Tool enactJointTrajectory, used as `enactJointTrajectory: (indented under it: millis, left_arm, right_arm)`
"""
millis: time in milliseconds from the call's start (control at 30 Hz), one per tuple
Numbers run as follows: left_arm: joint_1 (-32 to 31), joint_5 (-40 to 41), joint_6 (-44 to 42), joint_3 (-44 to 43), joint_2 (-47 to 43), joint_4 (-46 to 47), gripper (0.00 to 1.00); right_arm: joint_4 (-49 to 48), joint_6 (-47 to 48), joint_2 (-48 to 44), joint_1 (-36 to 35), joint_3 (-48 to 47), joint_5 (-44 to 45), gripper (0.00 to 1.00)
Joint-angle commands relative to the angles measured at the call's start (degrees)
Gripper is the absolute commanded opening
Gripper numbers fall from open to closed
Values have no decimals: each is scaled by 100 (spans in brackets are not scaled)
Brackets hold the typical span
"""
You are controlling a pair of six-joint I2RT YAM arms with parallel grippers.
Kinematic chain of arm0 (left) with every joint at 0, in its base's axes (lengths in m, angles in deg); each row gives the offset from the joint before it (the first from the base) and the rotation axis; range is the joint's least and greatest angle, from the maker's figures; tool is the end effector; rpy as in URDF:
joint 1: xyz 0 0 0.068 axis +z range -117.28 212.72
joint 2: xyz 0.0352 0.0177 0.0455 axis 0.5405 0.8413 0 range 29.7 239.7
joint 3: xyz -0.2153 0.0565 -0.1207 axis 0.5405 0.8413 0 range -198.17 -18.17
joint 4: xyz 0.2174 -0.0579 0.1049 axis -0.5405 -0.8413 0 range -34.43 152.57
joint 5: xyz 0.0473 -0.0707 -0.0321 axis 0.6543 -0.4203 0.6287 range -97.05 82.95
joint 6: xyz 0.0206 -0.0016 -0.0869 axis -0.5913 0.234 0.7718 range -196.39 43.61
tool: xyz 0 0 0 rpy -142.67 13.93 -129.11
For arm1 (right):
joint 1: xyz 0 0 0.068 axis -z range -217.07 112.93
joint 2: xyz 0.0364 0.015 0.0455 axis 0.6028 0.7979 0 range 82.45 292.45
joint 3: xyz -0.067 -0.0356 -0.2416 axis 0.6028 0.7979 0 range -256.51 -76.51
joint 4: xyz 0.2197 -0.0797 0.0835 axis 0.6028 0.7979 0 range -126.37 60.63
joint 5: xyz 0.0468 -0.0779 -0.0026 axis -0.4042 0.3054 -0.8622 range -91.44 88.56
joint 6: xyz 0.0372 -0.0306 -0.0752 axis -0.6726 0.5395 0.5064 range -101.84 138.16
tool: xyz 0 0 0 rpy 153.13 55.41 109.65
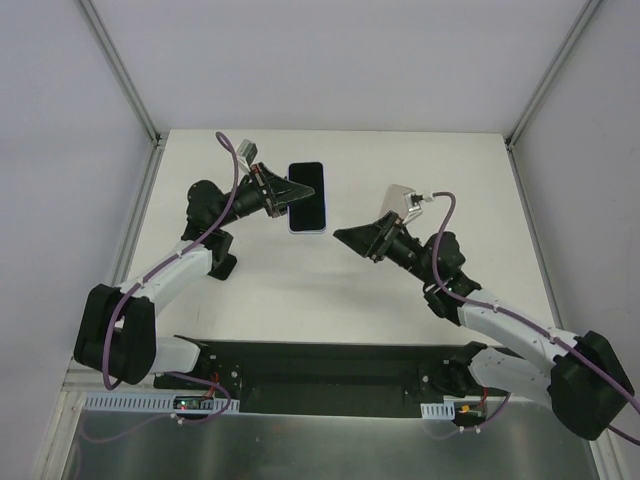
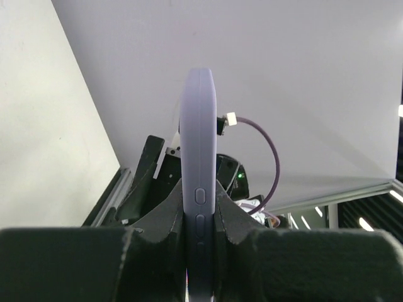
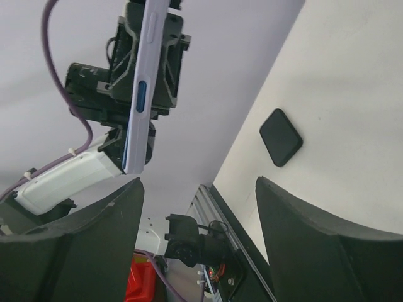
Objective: Take the phone out of the phone case
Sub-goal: Remove the phone case from the phone.
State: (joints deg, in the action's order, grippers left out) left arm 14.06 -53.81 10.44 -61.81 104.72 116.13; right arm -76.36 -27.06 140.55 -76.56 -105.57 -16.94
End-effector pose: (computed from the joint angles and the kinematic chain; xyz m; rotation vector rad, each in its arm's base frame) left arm 0.2699 -0.1524 0.3284 -0.0381 1.6280 -1.9801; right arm 0.1949 0.1882 0.2894 -0.1745 1.5312 1.3943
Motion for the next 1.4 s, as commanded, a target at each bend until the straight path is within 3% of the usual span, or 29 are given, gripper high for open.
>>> enactJointTrajectory:
  millis: [0, 267, 667, 967, 1133, 1233, 1267, 1367]
  left_arm:
    - [46, 352, 510, -13, 47, 989, 0]
    - [46, 475, 1187, 48, 258, 1737, 0]
    - [46, 493, 1275, 66, 293, 1877, 0]
    - [46, 510, 1223, 84, 250, 1825, 0]
    - [46, 519, 1214, 92, 249, 1798, 0]
    - [46, 519, 1223, 83, 267, 1798, 0]
    - [46, 536, 1223, 75, 250, 1781, 0]
    - [46, 580, 1249, 92, 232, 1746, 0]
  right_arm:
    - [-2055, -295, 376, -51, 85, -250, 75]
    - [-3803, -866, 1378, -50, -153, -497, 70]
    - [-4351, -1025, 1572, -42, -478, -708, 67]
    - [-4483, -1209, 1950, -68, -750, -735, 58]
    - [-4623, -1288, 2055, -68, -768, -717, 45]
    - [-4781, -1367, 2126, -86, -785, -726, 32]
    - [-4773, -1411, 2143, -86, -812, -760, 16]
    - [-4782, -1464, 2161, -138, -952, -848, 3]
